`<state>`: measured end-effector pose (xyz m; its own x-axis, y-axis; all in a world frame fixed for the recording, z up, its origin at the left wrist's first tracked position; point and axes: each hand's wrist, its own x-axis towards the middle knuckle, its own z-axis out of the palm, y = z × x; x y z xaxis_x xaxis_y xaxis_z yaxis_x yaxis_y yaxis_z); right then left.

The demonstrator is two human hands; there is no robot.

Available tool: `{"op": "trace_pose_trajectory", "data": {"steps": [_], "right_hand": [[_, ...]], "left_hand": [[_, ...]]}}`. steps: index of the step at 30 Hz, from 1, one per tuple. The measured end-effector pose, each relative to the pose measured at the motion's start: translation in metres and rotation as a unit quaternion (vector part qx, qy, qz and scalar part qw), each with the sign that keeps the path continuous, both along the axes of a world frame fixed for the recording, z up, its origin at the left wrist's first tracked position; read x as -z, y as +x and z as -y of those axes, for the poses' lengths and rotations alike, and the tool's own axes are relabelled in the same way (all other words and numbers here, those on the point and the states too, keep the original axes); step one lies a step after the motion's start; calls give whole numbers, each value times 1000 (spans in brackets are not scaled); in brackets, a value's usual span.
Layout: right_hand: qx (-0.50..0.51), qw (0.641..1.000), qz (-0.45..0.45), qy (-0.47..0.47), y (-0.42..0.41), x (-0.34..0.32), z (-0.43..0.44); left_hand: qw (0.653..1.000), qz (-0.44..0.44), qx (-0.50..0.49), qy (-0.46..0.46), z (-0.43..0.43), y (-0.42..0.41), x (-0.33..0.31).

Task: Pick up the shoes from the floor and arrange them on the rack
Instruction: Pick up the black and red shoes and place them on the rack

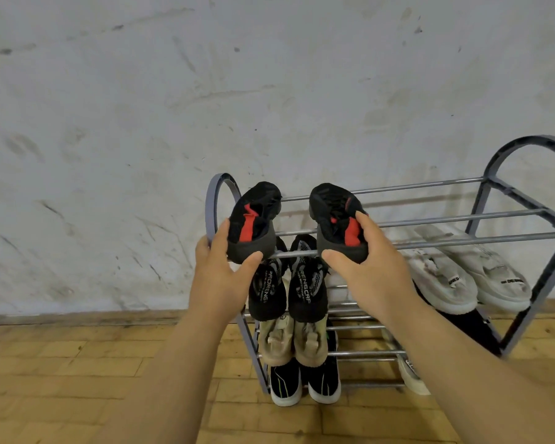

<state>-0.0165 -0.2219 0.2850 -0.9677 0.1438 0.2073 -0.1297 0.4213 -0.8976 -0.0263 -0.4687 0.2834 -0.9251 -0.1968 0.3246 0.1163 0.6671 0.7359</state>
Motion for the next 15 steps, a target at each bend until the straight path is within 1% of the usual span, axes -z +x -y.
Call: {"op": "trace_pose_trajectory", "data": {"steps": [6, 9, 15], "right_hand": [[-31, 999, 9, 33, -23, -6, 44], [-49, 997, 7, 58, -31, -8, 56], [-47, 995, 23, 81, -33, -6, 56]], "left_hand": [[1000, 22, -6, -13, 3, -3, 2], [1000, 16, -12, -11, 5, -3, 3], [1000, -5, -5, 9, 4, -2, 7]]}}
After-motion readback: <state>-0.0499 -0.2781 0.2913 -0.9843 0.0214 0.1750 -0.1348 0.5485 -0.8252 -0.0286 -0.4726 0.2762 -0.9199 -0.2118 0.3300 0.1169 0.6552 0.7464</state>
